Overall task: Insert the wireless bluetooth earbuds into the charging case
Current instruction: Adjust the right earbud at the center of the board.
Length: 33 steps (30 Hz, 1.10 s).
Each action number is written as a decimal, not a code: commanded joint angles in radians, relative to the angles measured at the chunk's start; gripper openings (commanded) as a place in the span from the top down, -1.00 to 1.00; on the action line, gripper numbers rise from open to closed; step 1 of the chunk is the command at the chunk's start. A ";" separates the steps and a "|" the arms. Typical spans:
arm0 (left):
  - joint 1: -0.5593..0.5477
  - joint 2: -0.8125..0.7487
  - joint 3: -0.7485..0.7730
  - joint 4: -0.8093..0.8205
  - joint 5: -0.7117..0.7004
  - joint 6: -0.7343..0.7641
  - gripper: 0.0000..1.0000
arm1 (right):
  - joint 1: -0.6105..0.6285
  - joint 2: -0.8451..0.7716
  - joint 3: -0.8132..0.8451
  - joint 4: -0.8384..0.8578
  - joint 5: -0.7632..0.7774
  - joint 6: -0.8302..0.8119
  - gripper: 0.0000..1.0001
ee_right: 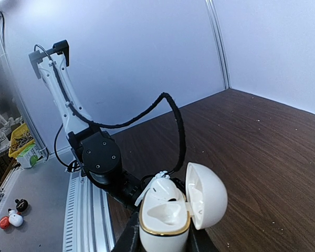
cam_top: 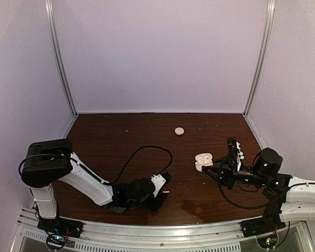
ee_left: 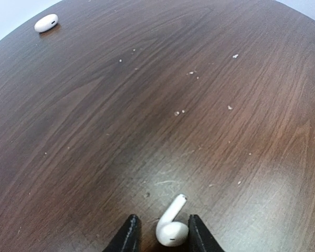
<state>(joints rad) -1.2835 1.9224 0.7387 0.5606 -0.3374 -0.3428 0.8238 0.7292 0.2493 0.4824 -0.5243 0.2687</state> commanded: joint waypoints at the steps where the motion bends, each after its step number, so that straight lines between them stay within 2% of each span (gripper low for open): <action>1: 0.012 -0.025 -0.038 -0.051 -0.014 -0.020 0.34 | -0.006 -0.006 -0.005 0.017 -0.014 -0.004 1.00; 6: 0.017 -0.038 -0.062 -0.023 -0.005 -0.018 0.33 | -0.006 -0.007 -0.005 0.020 -0.014 -0.006 1.00; 17: 0.033 -0.036 -0.094 0.072 0.105 0.071 0.35 | -0.006 0.009 -0.002 0.028 -0.019 -0.005 1.00; 33: 0.079 -0.024 -0.090 0.084 0.172 0.116 0.50 | -0.005 0.011 -0.001 0.021 -0.019 -0.005 1.00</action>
<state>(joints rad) -1.2144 1.8915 0.6605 0.6464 -0.1925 -0.2527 0.8234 0.7422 0.2493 0.4831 -0.5346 0.2684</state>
